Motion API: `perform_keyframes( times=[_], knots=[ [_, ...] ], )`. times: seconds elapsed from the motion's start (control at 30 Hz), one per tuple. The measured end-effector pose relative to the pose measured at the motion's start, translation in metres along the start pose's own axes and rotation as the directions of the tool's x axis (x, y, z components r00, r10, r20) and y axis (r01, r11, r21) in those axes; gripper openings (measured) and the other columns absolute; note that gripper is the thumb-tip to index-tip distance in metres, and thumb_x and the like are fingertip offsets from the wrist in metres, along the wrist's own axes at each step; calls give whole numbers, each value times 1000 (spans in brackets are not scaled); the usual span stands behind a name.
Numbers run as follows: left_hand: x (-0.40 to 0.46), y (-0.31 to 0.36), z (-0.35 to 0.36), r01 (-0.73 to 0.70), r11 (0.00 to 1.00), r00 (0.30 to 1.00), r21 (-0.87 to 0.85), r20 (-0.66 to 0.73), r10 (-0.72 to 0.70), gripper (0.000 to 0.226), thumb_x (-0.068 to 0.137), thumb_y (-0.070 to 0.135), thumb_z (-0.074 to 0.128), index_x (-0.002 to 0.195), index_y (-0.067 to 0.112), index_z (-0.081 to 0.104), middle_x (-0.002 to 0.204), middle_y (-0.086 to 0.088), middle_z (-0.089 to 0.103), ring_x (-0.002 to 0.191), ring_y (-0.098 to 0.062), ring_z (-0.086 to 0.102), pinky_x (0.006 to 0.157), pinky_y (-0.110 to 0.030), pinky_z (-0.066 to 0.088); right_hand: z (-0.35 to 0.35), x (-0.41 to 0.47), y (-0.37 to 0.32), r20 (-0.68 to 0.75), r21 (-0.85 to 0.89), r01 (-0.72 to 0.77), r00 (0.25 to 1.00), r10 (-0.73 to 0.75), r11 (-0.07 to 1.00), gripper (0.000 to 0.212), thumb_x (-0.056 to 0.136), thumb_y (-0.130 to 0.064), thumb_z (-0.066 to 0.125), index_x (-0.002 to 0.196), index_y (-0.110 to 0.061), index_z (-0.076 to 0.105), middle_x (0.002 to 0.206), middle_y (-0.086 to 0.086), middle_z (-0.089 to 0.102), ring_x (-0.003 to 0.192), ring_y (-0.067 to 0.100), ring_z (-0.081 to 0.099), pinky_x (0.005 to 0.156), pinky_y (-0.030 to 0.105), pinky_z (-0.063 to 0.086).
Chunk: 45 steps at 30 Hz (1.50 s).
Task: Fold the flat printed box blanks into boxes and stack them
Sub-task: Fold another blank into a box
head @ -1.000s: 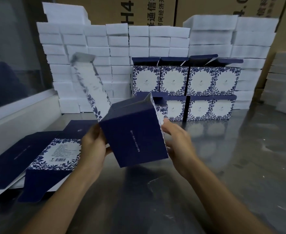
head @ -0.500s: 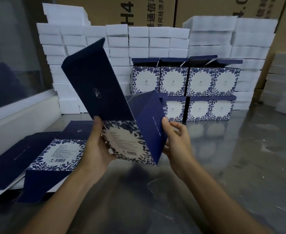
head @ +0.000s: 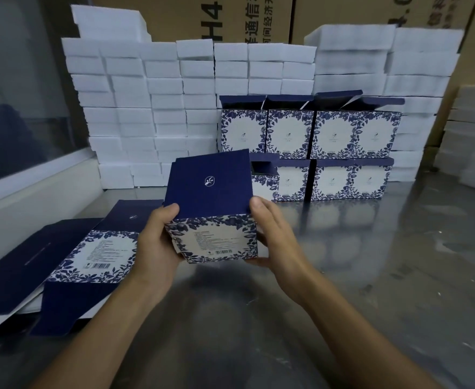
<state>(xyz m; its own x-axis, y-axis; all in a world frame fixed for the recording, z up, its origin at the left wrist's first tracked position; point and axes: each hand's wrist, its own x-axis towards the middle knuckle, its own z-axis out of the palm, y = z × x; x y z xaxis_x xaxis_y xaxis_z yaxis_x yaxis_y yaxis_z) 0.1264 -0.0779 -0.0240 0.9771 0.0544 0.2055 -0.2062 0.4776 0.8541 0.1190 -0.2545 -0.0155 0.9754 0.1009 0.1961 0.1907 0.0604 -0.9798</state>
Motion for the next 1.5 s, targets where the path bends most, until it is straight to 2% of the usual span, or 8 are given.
perform_keyframes(
  times=[0.23, 0.47, 0.6, 0.77, 0.9, 1.03, 1.27, 1.5],
  knots=[
    [3, 0, -4, 57, 998, 998, -17, 42, -57, 38, 76, 42, 63, 109, 23, 73, 119, -8, 70, 115, -32, 63, 100, -57, 46, -9, 6, 4, -21, 61, 119, 993, -118, 991, 76, 65, -59, 62, 133, -25, 58, 127, 0, 67, 110, 9, 65, 94, 32, 49],
    [-3, -8, -2, 259, 962, 946, 80, 177, -270, 50, 56, 45, 77, 104, 29, 76, 116, -7, 70, 110, -33, 66, 83, -67, 52, -12, 11, 12, -247, 24, 230, 944, -217, 973, 70, 78, -76, 52, 115, -19, 70, 114, -1, 74, 113, 17, 66, 104, 44, 48],
    [-4, -16, 7, 165, 985, 973, 56, 153, -171, 36, 57, 40, 77, 93, 33, 78, 106, -1, 73, 104, -26, 69, 86, -55, 56, -4, 10, 15, -294, 10, 149, 946, -140, 989, 55, 68, -90, 39, 97, -52, 65, 99, -26, 70, 100, 2, 64, 105, 44, 47],
    [-8, -19, 18, 8, 999, 984, 52, 178, -17, 33, 71, 39, 71, 102, 31, 76, 114, -2, 72, 109, -21, 67, 95, -47, 52, 20, 2, 20, -113, 143, 162, 983, -146, 976, 99, 68, -66, 73, 151, -44, 25, 133, -24, 60, 122, 0, 59, 108, 45, 48],
    [-8, -19, 19, -13, 997, 987, 70, 163, 2, 24, 68, 40, 72, 85, 24, 77, 97, -3, 73, 101, -18, 69, 97, -50, 51, 29, -6, 24, 35, 181, 52, 998, -59, 982, 95, 60, -59, 82, 130, -66, 19, 130, -14, 65, 115, 4, 65, 92, 42, 56],
    [-9, -19, 18, 4, 998, 990, 68, 138, -13, 44, 67, 41, 74, 103, 15, 72, 119, -21, 66, 121, -36, 59, 101, -57, 47, 24, -3, 25, 60, 214, -14, 998, 1, 977, 71, 58, -55, 81, 105, -70, 30, 114, -11, 74, 109, 6, 69, 90, 37, 53],
    [-9, -19, 15, 21, 992, 981, 121, 189, -43, 27, 64, 42, 74, 83, 24, 76, 102, -7, 71, 109, -28, 64, 94, -55, 53, 21, -1, 27, 26, 213, 31, 999, -37, 976, 102, 60, -57, 82, 134, -59, 12, 112, -10, 75, 106, 3, 69, 90, 32, 53],
    [-11, -17, 13, -2, 980, 969, 200, 244, -48, 39, 64, 47, 70, 102, 38, 74, 110, 0, 72, 99, -15, 67, 77, -41, 57, 9, 10, 27, -115, 202, 94, 991, -71, 975, 111, 54, -70, 77, 146, -61, 16, 125, -13, 66, 119, 12, 64, 94, 36, 53]
  ],
)
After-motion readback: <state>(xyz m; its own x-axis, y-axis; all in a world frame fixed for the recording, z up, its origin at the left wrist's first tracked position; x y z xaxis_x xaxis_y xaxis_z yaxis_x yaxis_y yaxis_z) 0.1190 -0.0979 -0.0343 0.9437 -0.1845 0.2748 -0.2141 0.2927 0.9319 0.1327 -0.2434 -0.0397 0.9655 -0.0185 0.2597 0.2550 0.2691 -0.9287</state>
